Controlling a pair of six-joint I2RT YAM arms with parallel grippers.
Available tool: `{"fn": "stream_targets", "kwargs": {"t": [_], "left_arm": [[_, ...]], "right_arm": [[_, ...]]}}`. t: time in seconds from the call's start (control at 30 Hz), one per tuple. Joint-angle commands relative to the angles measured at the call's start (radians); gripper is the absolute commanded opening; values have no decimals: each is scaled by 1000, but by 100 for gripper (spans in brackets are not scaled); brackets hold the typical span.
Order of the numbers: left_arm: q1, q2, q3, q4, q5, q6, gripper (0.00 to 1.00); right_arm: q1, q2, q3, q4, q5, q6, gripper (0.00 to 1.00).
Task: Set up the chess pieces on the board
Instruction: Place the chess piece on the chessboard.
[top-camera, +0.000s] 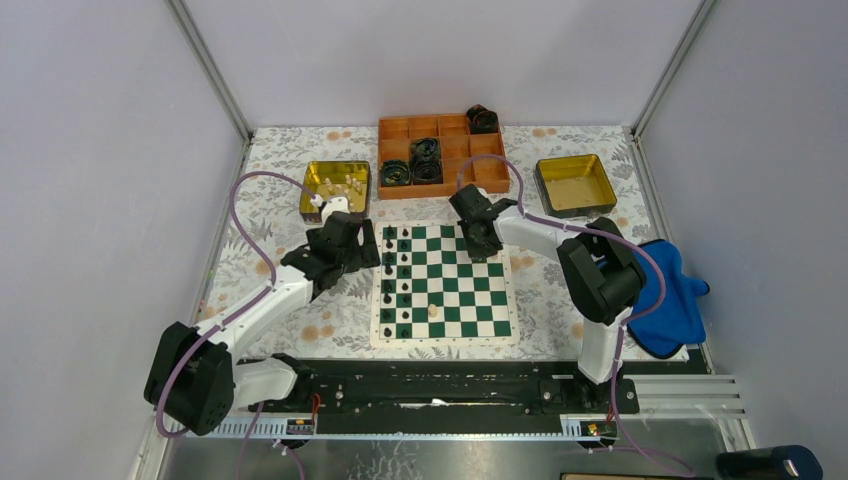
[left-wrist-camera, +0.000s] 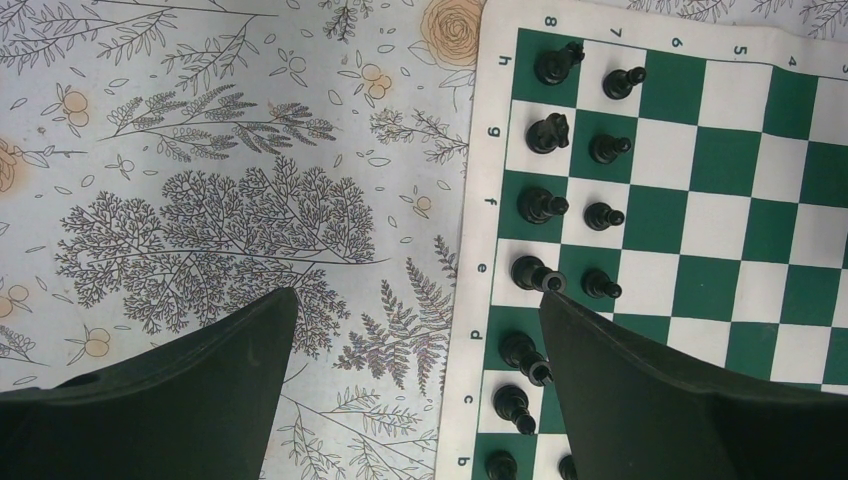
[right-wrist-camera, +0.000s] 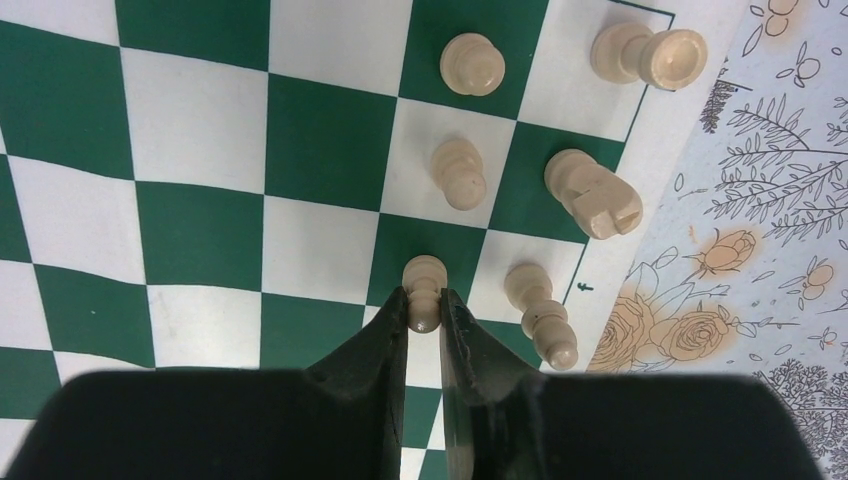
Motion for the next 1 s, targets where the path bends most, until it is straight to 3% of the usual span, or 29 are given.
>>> {"fn": "stream_targets", "kwargs": {"t": [0.0,0.3,0.7,0.97], "left_arm": [[-7,7,16,26,-21,11,99],[-8,9,16,26,-21,9,99],[-10,9,19,26,-22,9,99],[-9,1,17,26,-24,8,99]], "right_arm": [[-9,8,40,2,11,-14,19],[-10,-18,43,13,12,-35,44],[12,-128,58,8,-24,-88,48],[138,-226,26,-30,-43,-110,49]]}}
